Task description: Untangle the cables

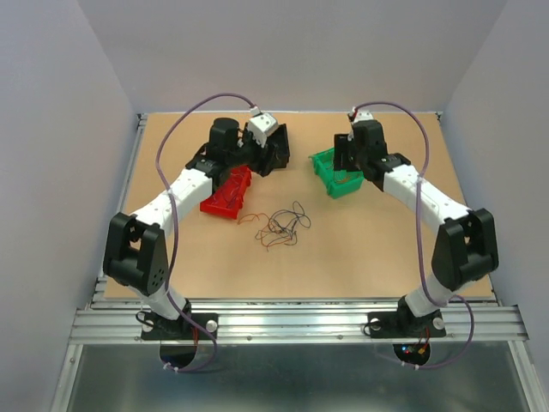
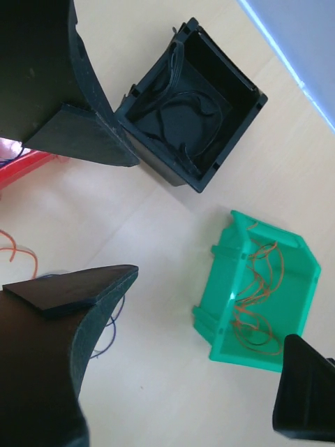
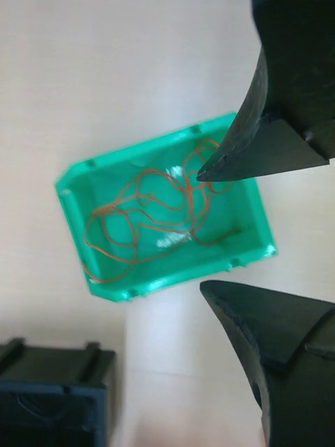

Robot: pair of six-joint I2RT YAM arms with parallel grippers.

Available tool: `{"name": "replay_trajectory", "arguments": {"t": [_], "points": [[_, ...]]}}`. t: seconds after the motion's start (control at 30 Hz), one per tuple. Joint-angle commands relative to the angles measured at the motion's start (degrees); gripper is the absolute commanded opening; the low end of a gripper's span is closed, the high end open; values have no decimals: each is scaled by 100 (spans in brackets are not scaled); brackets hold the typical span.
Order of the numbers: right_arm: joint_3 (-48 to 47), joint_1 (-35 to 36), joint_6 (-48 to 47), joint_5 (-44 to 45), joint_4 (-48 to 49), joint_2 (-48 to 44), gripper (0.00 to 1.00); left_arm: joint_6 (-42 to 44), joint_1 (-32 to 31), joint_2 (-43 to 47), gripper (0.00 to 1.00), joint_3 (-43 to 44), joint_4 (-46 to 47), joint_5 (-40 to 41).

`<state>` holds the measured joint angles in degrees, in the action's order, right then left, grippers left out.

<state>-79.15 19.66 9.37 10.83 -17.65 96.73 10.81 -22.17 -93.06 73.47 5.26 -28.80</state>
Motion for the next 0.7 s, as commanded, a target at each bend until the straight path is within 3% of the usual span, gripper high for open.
{"name": "replay_trajectory", "arguments": {"t": [0.0, 0.07, 0.3, 0.53, 0.67], "points": [[1312, 284, 223, -502, 832, -1110, 65, 1140, -628, 726, 70, -561, -507, 445], [2013, 354, 407, -590, 1280, -1758, 66, 1388, -867, 824, 70, -911, -682, 559], [2720, 416, 584, -434, 1440, -2447, 67, 2784, -1500, 956, 70, -1475, -1448, -11], [3177, 416, 584, -186, 1422, -3176, 69, 3339, -1913, 842, 67, -1722, -1721, -12], [3327, 416, 540, -292, 1422, -3554, 70, 3410, -1984, 815, 67, -1880, -1423, 164]]}}
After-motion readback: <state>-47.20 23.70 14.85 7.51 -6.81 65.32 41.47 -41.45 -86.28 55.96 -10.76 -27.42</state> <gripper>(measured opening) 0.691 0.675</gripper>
